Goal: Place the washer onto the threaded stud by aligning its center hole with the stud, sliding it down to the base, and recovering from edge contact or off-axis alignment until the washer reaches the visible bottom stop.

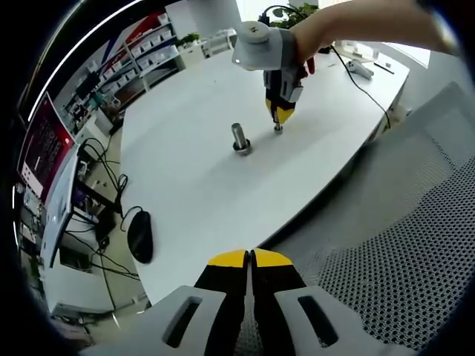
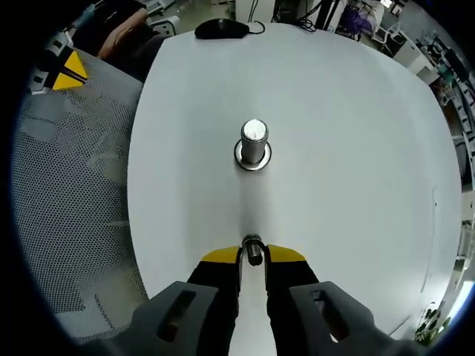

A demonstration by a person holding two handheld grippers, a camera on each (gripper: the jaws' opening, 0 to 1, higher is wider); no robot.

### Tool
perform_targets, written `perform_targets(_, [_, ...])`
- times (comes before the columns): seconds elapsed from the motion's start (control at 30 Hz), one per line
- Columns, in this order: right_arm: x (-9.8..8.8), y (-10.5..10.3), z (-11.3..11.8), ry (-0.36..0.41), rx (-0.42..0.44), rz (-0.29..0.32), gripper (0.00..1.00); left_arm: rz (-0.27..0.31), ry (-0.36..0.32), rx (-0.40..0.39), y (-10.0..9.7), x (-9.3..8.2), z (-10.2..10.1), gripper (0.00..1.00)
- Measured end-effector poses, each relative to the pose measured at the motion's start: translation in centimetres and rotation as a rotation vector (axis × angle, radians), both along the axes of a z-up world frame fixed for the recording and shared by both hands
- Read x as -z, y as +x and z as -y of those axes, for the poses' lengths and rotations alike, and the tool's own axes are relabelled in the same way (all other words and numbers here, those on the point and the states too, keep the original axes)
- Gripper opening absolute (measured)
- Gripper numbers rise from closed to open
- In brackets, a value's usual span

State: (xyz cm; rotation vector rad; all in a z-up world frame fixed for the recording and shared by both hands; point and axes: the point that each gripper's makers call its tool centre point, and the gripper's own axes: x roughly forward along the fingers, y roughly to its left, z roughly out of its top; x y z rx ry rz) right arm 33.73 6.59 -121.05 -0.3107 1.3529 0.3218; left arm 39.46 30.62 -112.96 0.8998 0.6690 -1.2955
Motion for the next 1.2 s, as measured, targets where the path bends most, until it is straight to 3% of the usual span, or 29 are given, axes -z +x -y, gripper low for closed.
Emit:
perform_targets(0.47, [1.7,-0.2,0.2,-0.007,-0.009,-0.009,0.14,-0.001,0.000,0.002,0.0,0.1,0.1,0.00])
perform_targets(1.0, [1.6,0.2,0.2,-0.001,0.010,0.000,0.14,-0.002,0.000,0.005,0.0,0.1,0.1,0.00])
perform_targets(1.07, [2.2,0.7,0.8,0.018,0.033,0.000,0.14,-0.003,0.001,0.005,0.0,0.1,0.1,0.00])
perform_targets(1.2, [1.5,0.4,0.1,0.046,0.070,0.039,0.24,-0.003,0.001,0.006,0.0,0.1,0.1,0.00])
